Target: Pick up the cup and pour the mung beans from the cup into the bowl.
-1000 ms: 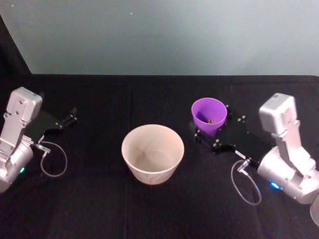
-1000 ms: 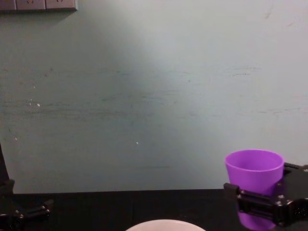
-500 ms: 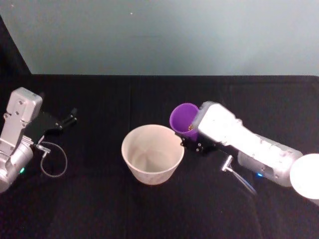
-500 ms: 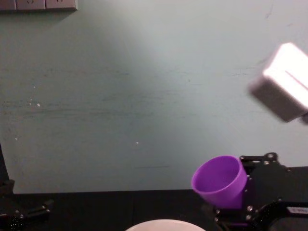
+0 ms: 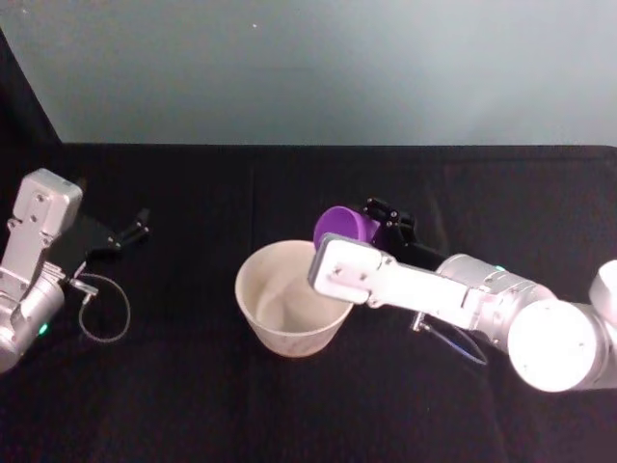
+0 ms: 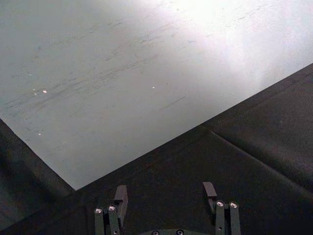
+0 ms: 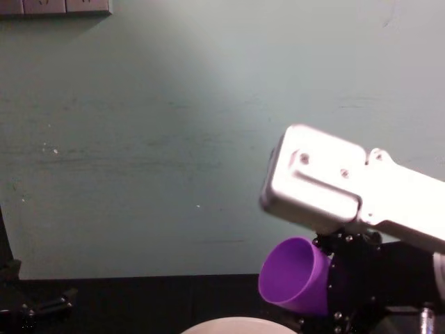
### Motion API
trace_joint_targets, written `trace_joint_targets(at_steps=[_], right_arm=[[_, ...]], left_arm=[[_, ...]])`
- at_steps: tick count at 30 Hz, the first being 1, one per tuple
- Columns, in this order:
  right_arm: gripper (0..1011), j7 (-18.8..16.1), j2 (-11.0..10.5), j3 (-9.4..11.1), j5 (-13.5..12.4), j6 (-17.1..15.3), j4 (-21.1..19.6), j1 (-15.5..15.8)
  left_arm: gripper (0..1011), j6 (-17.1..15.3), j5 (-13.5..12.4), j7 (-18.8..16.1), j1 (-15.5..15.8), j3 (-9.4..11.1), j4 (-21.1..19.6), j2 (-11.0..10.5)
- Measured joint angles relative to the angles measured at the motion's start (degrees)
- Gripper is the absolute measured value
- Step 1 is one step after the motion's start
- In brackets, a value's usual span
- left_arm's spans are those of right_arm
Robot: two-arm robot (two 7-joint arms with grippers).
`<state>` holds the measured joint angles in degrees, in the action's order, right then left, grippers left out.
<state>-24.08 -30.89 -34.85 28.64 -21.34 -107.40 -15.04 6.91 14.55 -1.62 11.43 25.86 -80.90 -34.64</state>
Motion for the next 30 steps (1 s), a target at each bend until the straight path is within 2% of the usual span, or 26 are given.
trace_joint_targets(at_steps=[6, 15, 21, 30], right_arm=[[728, 1.0, 0.6, -1.9, 4.8, 0.0, 0.2, -0.4], [726, 0.1, 1.3, -5.3, 12.4, -1.0, 0.8, -1.7], [726, -0.7, 1.6, -6.6, 16.1, -1.3, 1.1, -2.3], [726, -1.6, 2.1, -7.9, 20.4, -1.3, 1.5, -2.6]], left_arm=[[1000, 0.0, 0.0, 0.0, 0.0, 0.0, 0.0, 0.0], [1000, 0.0, 0.0, 0.0, 0.0, 0.0, 0.0, 0.0], [1000, 0.0, 0.0, 0.0, 0.0, 0.0, 0.0, 0.0], [1000, 0.0, 0.0, 0.0, 0.0, 0.0, 0.0, 0.0]])
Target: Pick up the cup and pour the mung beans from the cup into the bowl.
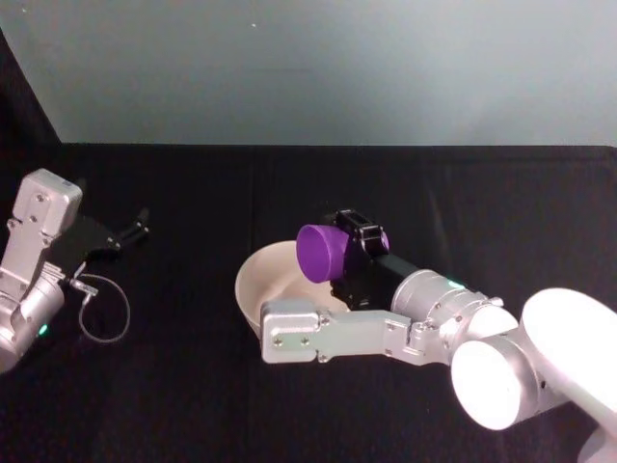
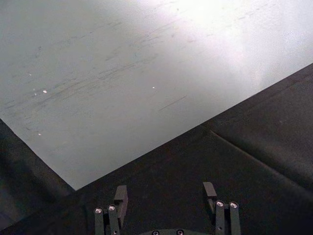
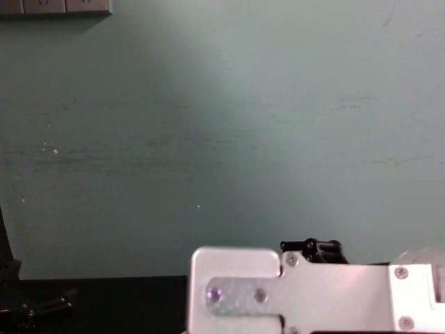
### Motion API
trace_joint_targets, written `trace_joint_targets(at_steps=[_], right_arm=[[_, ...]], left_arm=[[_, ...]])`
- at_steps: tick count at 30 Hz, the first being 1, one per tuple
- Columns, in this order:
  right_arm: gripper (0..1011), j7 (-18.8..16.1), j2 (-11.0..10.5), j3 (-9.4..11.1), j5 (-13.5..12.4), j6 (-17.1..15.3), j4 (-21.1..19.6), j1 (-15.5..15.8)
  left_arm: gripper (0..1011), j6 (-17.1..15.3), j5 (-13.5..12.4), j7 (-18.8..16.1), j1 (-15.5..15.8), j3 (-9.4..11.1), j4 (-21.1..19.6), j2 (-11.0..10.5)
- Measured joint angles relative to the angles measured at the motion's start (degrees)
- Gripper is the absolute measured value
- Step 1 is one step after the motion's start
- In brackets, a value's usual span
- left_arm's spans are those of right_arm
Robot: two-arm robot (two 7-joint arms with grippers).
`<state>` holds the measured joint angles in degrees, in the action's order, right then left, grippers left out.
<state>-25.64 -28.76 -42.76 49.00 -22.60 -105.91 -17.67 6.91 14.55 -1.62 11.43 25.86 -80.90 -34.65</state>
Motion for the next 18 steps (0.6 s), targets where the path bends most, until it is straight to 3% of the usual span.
trace_joint_targets(at_steps=[18], right_arm=[[726, -1.5, 1.2, -2.1, 8.8, 0.2, 0.6, -0.2]], left_arm=[[1000, 0.0, 0.0, 0.0, 0.0, 0.0, 0.0, 0.0]])
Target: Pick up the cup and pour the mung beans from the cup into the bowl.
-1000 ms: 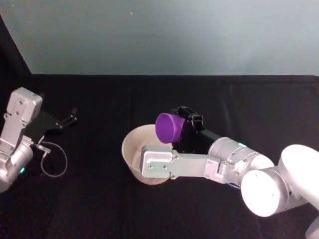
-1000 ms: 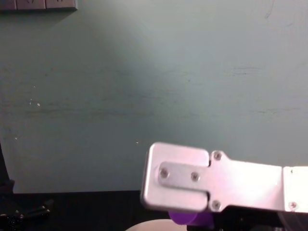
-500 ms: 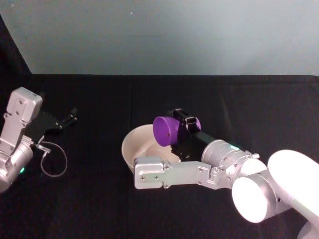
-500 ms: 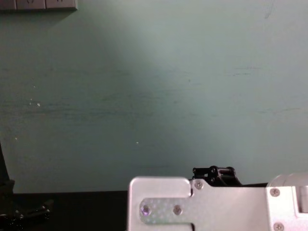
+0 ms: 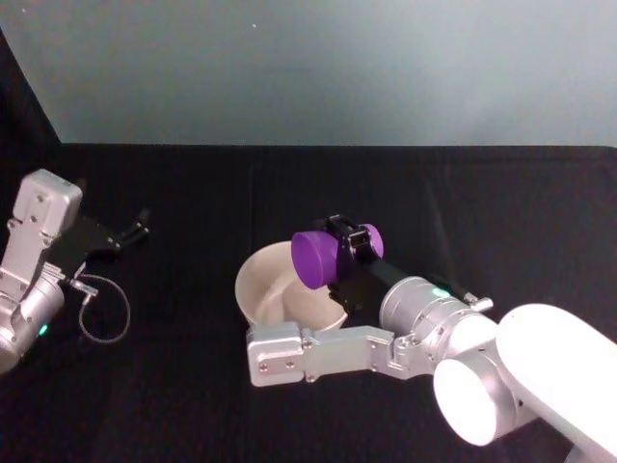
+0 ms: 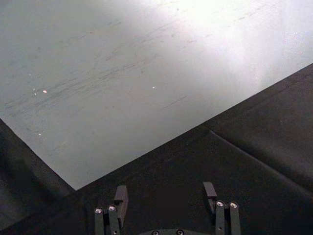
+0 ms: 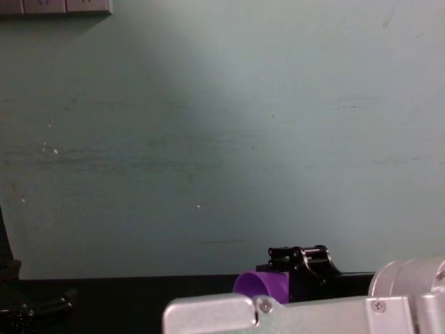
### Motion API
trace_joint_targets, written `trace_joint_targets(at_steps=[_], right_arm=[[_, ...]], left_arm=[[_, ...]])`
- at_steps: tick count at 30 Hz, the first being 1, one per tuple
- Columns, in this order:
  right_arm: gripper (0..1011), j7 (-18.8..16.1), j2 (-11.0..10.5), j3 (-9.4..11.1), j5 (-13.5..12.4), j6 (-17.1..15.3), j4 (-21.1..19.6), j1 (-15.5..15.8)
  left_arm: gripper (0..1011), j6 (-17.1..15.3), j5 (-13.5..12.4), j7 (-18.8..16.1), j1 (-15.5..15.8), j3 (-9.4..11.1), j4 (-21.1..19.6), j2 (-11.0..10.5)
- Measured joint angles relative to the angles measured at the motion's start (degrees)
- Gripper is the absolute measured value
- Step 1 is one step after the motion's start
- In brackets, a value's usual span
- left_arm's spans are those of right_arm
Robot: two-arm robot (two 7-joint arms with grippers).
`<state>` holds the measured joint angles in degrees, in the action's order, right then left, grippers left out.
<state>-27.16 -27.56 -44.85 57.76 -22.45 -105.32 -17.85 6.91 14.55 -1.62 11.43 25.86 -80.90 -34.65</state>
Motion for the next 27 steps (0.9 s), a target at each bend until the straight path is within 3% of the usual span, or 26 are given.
trace_joint_targets(at_steps=[18, 27], right_arm=[[726, -1.3, 1.0, -1.3, 7.6, 0.4, 0.3, 0.4], [728, -1.9, 1.6, -1.1, 9.9, 0.9, 0.3, 0.9]], left_arm=[[1000, 0.0, 0.0, 0.0, 0.0, 0.0, 0.0, 0.0], [1000, 0.0, 0.0, 0.0, 0.0, 0.0, 0.0, 0.0]])
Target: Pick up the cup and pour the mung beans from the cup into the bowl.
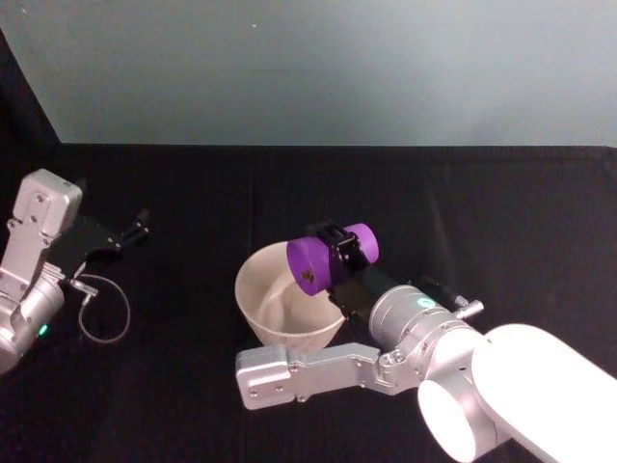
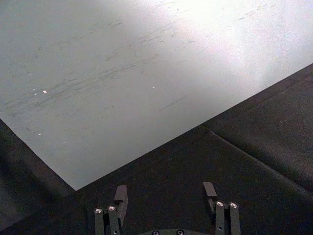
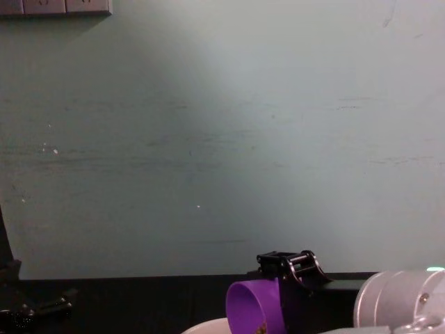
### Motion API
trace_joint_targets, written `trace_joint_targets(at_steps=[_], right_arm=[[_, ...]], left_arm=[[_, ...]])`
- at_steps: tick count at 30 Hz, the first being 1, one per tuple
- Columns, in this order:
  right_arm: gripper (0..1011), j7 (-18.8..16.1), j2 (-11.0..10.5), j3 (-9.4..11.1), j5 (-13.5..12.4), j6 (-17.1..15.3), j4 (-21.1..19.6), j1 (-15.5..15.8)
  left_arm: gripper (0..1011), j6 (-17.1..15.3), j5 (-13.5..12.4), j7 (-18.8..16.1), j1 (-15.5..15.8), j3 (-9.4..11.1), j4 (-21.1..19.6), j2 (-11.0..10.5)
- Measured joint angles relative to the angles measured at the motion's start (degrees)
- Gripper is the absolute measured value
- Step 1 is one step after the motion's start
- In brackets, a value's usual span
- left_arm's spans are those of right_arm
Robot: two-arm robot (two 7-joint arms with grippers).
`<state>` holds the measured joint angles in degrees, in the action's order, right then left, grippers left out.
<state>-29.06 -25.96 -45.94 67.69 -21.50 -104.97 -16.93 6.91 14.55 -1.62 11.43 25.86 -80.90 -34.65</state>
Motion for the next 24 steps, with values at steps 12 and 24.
trace_joint_targets(at_steps=[12, 24], right_arm=[[726, -0.7, 0.7, 0.1, 3.4, 0.5, 0.0, 0.6], [726, -1.2, 1.5, 0.8, 5.9, 1.5, -0.1, 1.3]], left_arm=[[1000, 0.0, 0.0, 0.0, 0.0, 0.0, 0.0, 0.0], [1000, 0.0, 0.0, 0.0, 0.0, 0.0, 0.0, 0.0]])
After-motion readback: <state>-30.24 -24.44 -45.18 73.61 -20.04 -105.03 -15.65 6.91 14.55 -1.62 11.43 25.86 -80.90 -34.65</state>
